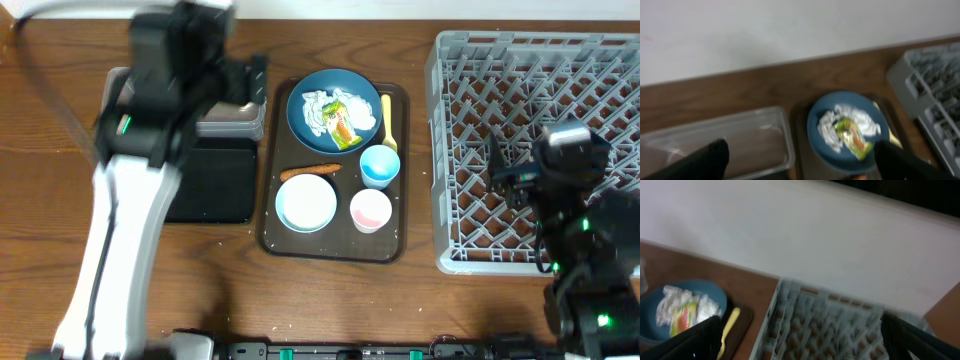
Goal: Sort waste into correct bins and load items into the dishwasher rack
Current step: 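Reach the left gripper to the blue plate and grasp the paper waste, then carry the waste left and drop it into the clear bin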
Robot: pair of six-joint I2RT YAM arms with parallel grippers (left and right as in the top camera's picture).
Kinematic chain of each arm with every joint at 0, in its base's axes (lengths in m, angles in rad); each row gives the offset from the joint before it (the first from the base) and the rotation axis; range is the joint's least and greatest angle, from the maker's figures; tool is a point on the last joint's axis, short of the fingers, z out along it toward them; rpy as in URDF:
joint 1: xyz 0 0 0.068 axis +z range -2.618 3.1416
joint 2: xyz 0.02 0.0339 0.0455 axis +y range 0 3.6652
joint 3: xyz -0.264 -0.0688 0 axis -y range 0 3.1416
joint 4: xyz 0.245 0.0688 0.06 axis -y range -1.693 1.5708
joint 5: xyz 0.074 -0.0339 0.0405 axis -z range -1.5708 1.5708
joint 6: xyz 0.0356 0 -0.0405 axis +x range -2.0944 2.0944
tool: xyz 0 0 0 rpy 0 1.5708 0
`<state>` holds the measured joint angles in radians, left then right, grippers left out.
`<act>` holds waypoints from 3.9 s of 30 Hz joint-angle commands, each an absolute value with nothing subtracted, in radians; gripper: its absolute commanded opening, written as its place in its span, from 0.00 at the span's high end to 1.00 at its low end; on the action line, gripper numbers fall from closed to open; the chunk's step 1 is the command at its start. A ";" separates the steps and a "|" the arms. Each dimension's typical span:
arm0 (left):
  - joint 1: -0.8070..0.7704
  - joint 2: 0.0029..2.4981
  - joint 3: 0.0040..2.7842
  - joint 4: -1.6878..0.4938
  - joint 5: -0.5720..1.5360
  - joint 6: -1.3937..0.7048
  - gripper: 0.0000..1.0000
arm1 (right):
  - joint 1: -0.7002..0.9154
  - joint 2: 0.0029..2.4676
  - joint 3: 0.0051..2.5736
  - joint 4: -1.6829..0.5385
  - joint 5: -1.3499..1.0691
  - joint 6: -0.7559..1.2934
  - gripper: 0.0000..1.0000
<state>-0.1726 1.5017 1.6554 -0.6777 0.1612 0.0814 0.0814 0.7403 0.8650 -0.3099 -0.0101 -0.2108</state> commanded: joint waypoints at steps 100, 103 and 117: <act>0.029 2.228 2.010 -0.904 -0.114 -0.290 0.94 | 0.052 1.003 1.011 -0.537 -0.237 -0.150 0.14; 0.029 2.247 2.010 -0.905 -0.114 -0.290 0.94 | 0.052 1.003 1.011 -0.539 -0.237 -0.150 0.13; 0.029 2.256 2.006 -0.897 -0.114 -0.290 0.58 | 0.052 1.003 1.011 -0.543 -0.237 -0.150 0.13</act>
